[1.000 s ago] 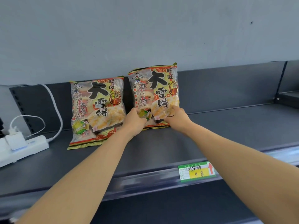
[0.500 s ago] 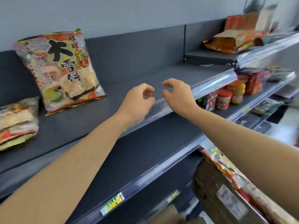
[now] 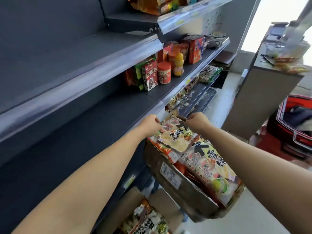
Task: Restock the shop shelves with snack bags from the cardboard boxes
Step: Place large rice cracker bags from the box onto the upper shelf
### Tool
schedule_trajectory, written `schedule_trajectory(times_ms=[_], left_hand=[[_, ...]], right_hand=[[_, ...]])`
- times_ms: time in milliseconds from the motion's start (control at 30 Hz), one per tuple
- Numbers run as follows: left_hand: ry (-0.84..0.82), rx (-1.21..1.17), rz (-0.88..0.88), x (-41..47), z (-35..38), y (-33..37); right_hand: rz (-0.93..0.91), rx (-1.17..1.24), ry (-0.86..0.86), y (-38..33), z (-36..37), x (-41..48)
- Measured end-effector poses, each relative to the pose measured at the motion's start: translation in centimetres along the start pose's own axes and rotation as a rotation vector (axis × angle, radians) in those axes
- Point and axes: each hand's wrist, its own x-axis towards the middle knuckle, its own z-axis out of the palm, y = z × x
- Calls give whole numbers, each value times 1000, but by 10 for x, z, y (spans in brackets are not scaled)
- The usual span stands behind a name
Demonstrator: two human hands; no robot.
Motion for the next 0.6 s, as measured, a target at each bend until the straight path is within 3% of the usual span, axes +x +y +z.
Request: schedule_trajectory(times_ms=[133,333,600], left_hand=[[-55,81,-77,38,42,-1],[-107,245,-199,95,78,-25],[-42,313,-364,128,90,-39]], right_hand=[[209,-23,-134,45,13,25],[386,385,-302,86,43,56],[596,579,-447,94,55,89]])
